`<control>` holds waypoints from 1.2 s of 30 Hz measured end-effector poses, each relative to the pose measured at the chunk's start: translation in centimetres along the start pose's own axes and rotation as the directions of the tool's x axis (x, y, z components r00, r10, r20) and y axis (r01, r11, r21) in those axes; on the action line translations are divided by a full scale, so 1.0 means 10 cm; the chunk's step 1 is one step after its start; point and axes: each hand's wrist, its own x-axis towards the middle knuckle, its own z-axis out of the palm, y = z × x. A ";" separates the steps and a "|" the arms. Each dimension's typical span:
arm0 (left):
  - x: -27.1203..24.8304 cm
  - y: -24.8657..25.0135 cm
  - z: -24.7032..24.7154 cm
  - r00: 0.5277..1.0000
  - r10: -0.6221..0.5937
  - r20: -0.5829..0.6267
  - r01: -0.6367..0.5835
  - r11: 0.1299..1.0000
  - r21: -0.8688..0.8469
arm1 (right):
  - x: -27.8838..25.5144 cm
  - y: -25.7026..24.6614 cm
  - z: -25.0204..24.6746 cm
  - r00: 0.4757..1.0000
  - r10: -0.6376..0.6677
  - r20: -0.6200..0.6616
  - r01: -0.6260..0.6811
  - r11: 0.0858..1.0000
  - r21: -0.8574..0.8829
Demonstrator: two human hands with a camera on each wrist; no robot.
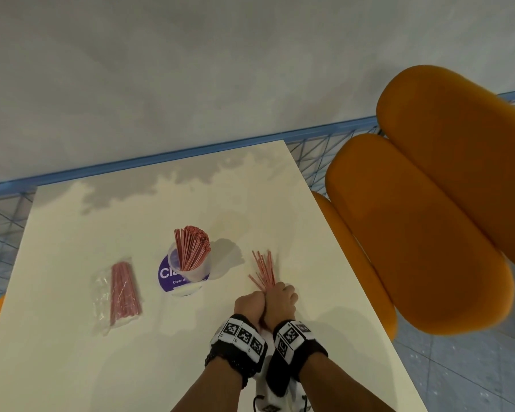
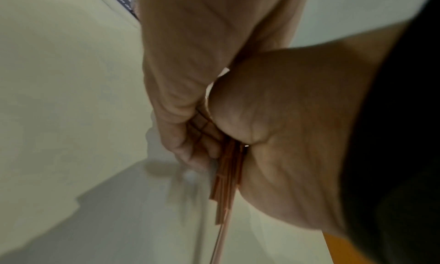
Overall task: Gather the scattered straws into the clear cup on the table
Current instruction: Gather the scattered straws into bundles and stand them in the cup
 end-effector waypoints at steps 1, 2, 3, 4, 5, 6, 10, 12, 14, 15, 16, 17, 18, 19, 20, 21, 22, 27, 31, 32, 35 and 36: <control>-0.04 0.00 -0.01 1.000 -0.001 0.007 0.002 1.000 -0.014 | 0.01 -0.01 -0.02 1.000 0.011 -0.018 -0.010 1.000 0.014; -0.03 0.01 -0.01 1.000 -0.003 0.018 0.003 0.999 -0.038 | 0.00 -0.02 -0.04 0.999 0.033 -0.008 -0.033 0.999 0.025; -0.05 0.00 -0.02 0.999 -0.004 0.035 0.006 0.998 -0.061 | 0.02 -0.01 -0.05 1.000 0.019 0.005 -0.019 0.999 0.028; -0.08 -0.01 -0.01 0.999 -0.002 0.043 0.005 0.997 -0.071 | 0.02 0.00 -0.07 0.999 -0.003 0.044 0.001 0.999 0.036; -0.09 -0.02 -0.02 0.999 -0.002 0.054 0.005 0.998 -0.060 | 0.03 0.01 -0.10 0.997 -0.037 0.073 0.035 0.999 0.034; -0.14 -0.03 -0.01 0.998 0.006 0.055 -0.003 0.999 -0.050 | 0.02 0.03 -0.15 0.993 -0.054 0.103 0.048 0.997 0.053; -0.23 -0.07 -0.09 0.989 0.043 0.141 -0.048 0.998 0.032 | 0.06 0.23 -0.37 0.967 -0.194 0.164 0.160 0.966 0.202; -0.23 -0.05 -0.17 0.975 0.167 0.148 -0.191 0.967 0.169 | 0.10 0.43 -0.47 0.959 -0.240 0.149 0.180 0.926 0.333; -0.14 0.02 -0.23 0.888 0.449 0.104 -0.429 0.724 0.541 | 0.12 0.62 -0.56 0.967 -0.196 0.161 0.065 0.808 0.586; -0.08 0.05 -0.24 0.813 0.567 0.131 -0.474 0.516 0.713 | 0.12 0.70 -0.58 0.969 -0.155 0.192 -0.028 0.703 0.710; -0.04 0.08 -0.24 0.741 0.643 0.194 -0.480 0.305 0.823 | 0.10 0.76 -0.59 0.960 -0.117 0.254 -0.145 0.570 0.809; 0.03 0.09 -0.22 0.684 0.679 0.267 -0.462 0.119 0.879 | 0.07 0.81 -0.60 0.945 -0.115 0.306 -0.223 0.460 0.860; 0.09 0.10 -0.19 0.643 0.688 0.336 -0.434 -0.033 0.900 | 0.01 0.83 -0.62 0.938 -0.131 0.320 -0.244 0.403 0.882; 0.13 0.11 -0.18 0.614 0.684 0.395 -0.407 -0.154 0.900 | -0.05 0.85 -0.63 0.944 -0.147 0.295 -0.216 0.401 0.890; 0.16 0.11 -0.17 0.601 0.672 0.433 -0.387 -0.230 0.893 | -0.10 0.86 -0.63 0.949 -0.178 0.260 -0.169 0.411 0.896; 0.17 0.10 -0.17 0.590 0.660 0.464 -0.373 -0.287 0.882 | -0.15 0.86 -0.64 0.950 -0.204 0.239 -0.142 0.398 0.906; 0.19 0.09 -0.18 0.594 0.649 0.475 -0.372 -0.303 0.878 | -0.18 0.86 -0.64 0.950 -0.216 0.227 -0.137 0.365 0.921; 0.18 -0.13 -0.34 0.612 0.609 0.504 -0.245 -0.459 0.854 | -0.18 0.87 -0.67 0.960 -0.186 0.209 -0.154 0.276 0.949; 0.07 -0.37 -0.39 0.637 0.638 0.433 -0.144 -0.453 0.880 | -0.14 0.80 -0.66 0.969 -0.113 0.220 -0.185 0.264 0.947; 0.06 -0.43 -0.42 0.630 0.658 0.412 -0.116 -0.445 0.888 | -0.13 0.77 -0.64 0.969 -0.103 0.226 -0.192 0.262 0.946; -0.02 -0.52 -0.46 0.659 0.668 0.346 -0.113 -0.367 0.923 | -0.18 0.64 -0.55 0.962 -0.089 0.260 -0.222 0.307 0.925; -0.04 -0.52 -0.48 0.667 0.668 0.331 -0.140 -0.324 0.936 | -0.21 0.59 -0.51 0.957 -0.080 0.278 -0.238 0.326 0.915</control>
